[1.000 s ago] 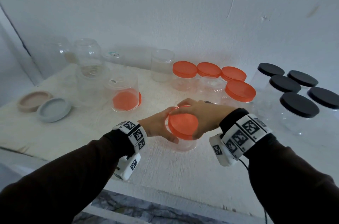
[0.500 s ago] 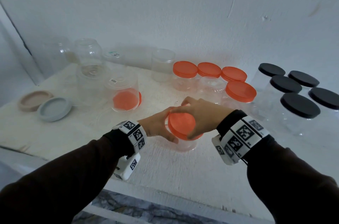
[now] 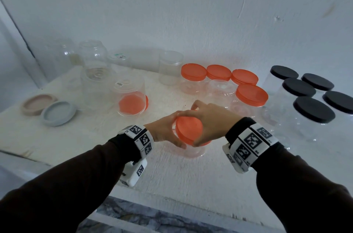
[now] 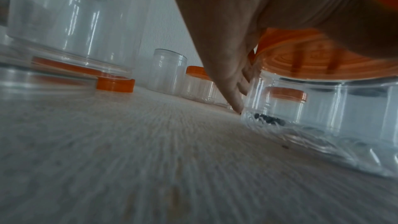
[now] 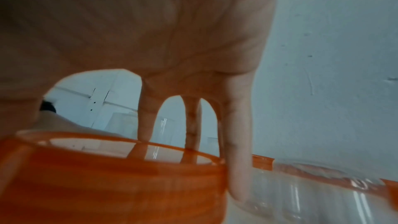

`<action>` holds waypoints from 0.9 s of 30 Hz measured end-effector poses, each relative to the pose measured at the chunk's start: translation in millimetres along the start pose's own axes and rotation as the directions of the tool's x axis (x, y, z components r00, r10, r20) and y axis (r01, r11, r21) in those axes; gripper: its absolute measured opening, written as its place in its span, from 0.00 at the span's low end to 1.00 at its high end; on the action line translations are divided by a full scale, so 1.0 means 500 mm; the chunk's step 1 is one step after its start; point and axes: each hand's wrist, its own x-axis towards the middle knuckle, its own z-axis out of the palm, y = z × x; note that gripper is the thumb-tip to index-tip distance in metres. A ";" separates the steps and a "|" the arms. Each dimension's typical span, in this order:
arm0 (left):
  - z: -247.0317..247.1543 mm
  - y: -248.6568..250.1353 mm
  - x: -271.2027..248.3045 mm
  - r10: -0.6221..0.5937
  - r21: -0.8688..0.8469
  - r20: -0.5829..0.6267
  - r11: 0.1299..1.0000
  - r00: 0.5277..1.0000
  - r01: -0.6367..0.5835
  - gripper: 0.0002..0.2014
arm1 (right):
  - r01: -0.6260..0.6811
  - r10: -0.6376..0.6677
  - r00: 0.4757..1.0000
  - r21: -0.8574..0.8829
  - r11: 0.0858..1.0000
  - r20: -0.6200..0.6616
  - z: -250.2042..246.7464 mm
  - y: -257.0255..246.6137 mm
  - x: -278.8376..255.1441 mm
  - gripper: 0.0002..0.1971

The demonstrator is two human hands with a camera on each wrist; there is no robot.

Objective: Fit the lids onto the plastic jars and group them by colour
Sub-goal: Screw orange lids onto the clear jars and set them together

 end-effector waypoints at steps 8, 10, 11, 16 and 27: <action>-0.003 0.005 -0.003 0.009 0.036 -0.013 0.999 1.000 -0.009 0.53 | 0.000 -0.002 0.999 -0.043 0.999 -0.047 0.000 -0.006 -0.004 0.46; -0.004 0.005 -0.004 0.007 0.045 -0.011 0.999 1.000 -0.006 0.52 | -0.009 0.007 0.998 -0.038 0.999 -0.064 0.003 -0.008 -0.005 0.45; -0.005 0.006 -0.005 0.004 0.047 -0.010 0.999 1.000 -0.003 0.50 | -0.013 0.010 0.997 -0.034 0.999 -0.074 0.005 -0.009 -0.004 0.45; -0.002 0.012 -0.007 -0.004 0.058 -0.020 0.998 1.000 0.005 0.44 | -0.025 0.023 0.995 -0.020 0.999 -0.100 0.019 -0.004 -0.005 0.46; -0.060 0.047 -0.072 0.194 0.158 -0.342 0.976 0.920 -0.147 0.36 | -0.017 0.038 0.964 0.081 0.997 -0.263 0.068 0.013 -0.024 0.32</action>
